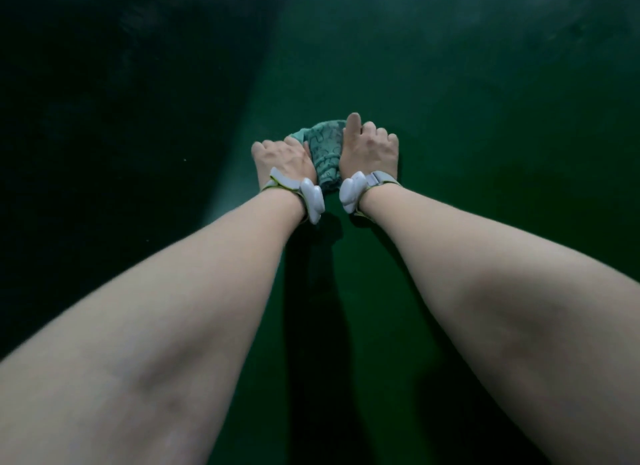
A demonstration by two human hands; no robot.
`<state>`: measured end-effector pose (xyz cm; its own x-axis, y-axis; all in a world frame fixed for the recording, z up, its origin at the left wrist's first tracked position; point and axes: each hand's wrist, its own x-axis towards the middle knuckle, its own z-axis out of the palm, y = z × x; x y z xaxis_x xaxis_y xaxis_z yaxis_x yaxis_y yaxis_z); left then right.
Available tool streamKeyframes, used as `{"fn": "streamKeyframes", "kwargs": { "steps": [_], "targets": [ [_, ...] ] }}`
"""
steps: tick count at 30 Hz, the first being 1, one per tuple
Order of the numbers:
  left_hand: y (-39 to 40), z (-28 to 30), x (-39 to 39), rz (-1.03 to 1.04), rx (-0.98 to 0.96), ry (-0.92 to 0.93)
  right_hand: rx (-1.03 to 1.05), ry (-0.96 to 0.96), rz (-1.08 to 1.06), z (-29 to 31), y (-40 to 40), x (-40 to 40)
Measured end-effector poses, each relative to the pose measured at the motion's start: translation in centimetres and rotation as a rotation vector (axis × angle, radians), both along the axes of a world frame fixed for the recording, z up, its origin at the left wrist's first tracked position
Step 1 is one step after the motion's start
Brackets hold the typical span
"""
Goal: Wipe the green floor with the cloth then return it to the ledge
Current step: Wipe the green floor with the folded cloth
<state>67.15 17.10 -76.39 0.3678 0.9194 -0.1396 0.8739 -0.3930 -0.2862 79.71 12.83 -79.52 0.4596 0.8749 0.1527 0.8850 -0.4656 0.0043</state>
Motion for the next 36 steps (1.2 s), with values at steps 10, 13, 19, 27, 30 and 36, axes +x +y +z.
{"fn": "streamKeyframes", "kwargs": {
  "steps": [10, 13, 19, 27, 30, 36],
  "targets": [
    [-9.1, -0.5, -8.8, 0.089, -0.069, -0.014, 0.076, 0.0, 0.175, -0.5, -11.7, -6.3],
    [-13.3, -0.5, -11.6, 0.116, -0.094, -0.021, 0.09, 0.012, 0.234, -0.4, -15.4, -8.1],
    [-18.9, -0.2, -15.6, 0.087, -0.074, 0.015, 0.076, 0.089, 0.253, -0.4, -21.3, -11.8],
    [-21.3, 0.3, -16.7, 0.015, -0.076, 0.058, 0.027, 0.146, 0.288, 0.4, -23.6, -12.6],
    [-20.7, 0.4, -16.6, -0.013, -0.07, 0.071, -0.038, 0.161, 0.291, 0.7, -23.0, -12.3],
    [-20.4, 1.2, -16.2, 0.054, -0.146, -0.005, -0.272, 0.279, 0.266, 3.2, -21.6, -11.8]
  ]
}}
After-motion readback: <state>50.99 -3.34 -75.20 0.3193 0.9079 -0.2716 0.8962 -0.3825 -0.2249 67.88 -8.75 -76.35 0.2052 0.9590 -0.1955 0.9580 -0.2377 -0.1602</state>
